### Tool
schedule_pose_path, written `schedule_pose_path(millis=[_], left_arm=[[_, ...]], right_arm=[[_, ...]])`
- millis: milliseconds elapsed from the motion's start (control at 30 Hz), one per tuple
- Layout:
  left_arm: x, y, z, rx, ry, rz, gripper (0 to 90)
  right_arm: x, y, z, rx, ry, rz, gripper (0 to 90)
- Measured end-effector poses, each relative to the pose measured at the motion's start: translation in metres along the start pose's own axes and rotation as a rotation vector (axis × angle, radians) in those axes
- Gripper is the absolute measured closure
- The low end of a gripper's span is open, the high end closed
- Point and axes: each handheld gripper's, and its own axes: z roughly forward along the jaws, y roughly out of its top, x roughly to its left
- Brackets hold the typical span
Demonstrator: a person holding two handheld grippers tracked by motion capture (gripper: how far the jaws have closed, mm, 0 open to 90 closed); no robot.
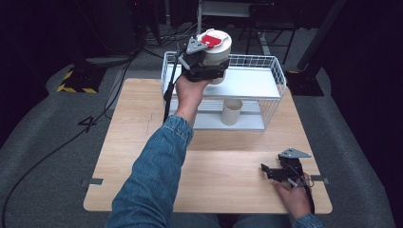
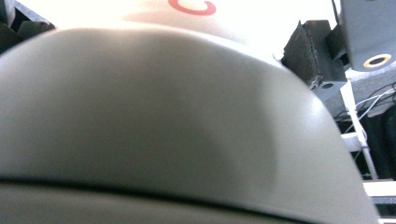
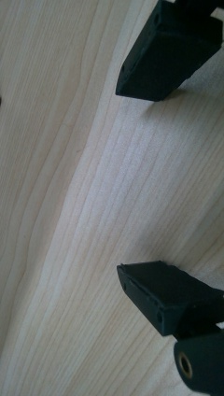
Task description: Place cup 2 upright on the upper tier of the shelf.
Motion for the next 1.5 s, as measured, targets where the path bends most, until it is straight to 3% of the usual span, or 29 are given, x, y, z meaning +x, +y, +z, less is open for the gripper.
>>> schedule_pose_path(millis=[233,667,1500], left_arm=[[0.0,-0.002,0.018,0.012,0.03,0.003,10.9],[0.002,-0.009,0.042,0.041,0.089,-0.037,10.9],[-0.002,-0.016,0.053,0.097,0.1,-0.024,10.9]], right_arm=[[0.0,0.0,0.0,-0.002,0.003,-0.003,13.4],[0.001,0.0,-0.001,-0.001,0.004,-0.001,14.7],[0.001,0.0,-0.001,-0.003,0.006,-0.007,14.9]])
